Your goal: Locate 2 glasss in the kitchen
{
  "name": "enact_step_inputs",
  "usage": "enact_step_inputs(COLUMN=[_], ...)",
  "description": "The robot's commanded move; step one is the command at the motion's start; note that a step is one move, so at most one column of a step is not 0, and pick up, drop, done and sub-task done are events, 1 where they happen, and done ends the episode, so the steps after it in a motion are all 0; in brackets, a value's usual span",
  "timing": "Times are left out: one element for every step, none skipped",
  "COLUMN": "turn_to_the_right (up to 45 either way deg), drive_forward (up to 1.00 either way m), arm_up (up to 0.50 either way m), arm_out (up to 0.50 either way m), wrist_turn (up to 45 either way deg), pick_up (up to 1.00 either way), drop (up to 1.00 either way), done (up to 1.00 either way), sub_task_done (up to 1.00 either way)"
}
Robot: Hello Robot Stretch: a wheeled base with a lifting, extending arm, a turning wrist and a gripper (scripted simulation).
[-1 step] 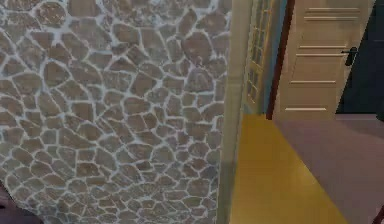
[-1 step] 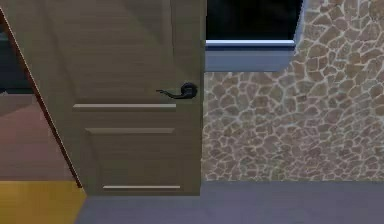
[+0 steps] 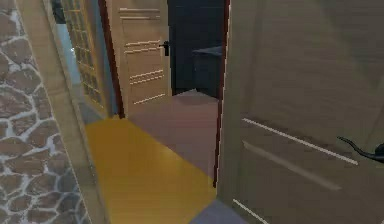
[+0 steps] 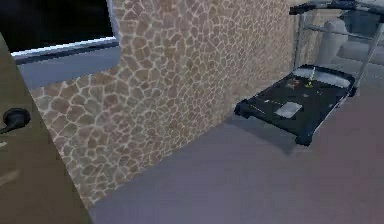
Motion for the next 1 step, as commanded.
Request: enact_step_inputs(turn_to_the_right=[0.0], drive_forward=[0.8], arm_up=[0.0], arm_out=[0.0], wrist_turn=[0.0], pick_up=[0.0], drop=[0.0], done=[0.0], sub_task_done=[0.0])
